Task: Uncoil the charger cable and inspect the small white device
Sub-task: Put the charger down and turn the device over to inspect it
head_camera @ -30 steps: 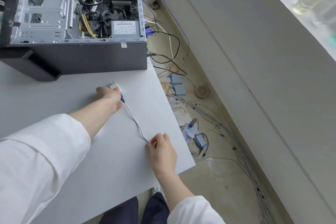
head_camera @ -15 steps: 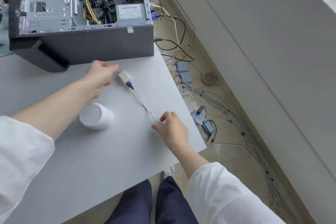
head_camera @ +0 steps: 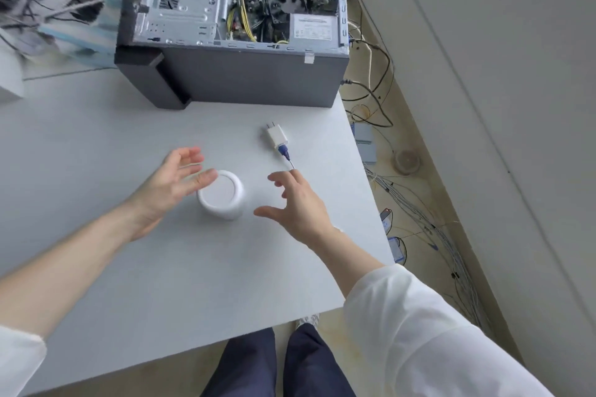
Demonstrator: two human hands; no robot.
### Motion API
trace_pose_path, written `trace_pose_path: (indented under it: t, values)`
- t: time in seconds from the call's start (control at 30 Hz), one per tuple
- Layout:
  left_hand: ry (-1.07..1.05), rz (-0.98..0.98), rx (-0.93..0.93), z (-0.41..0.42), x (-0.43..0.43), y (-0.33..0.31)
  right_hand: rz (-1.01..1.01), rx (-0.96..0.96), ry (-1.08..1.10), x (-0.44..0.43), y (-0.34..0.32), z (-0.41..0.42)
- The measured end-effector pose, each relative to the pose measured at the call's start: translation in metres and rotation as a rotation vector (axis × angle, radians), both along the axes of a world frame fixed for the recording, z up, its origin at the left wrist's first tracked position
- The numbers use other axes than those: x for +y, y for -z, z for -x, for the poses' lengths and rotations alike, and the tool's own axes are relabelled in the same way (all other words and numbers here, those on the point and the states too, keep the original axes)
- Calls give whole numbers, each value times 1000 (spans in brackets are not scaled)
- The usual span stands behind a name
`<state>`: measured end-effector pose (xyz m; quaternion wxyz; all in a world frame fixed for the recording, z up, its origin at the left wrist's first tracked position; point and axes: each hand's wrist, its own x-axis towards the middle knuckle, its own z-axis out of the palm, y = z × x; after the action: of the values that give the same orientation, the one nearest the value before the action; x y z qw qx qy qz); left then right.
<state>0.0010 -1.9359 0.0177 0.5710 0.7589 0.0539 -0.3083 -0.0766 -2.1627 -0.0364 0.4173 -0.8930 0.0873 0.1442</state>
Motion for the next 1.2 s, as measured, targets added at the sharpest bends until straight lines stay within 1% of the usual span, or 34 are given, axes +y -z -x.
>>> trace_pose_path:
  t: [0.1,0.3,0.43,0.63,0.93,1.2]
  values:
    - [74,6,19,13,13,11,-5,25,-72,10,1,-10]
    - [135,67,26,31,20,40,-19,44,-182,19,1,-23]
    - [103,60,-8,38,19,55,-30,59,-218,26,3,-29]
    - [21,52,-91,38,14,58,-30,35,-277,33,7,-37]
    - [6,62,-100,38,16,58,-89,11,-291,33,4,-40]
    - [0,59,-128,31,18,42,-162,-28,-300,33,-14,-47]
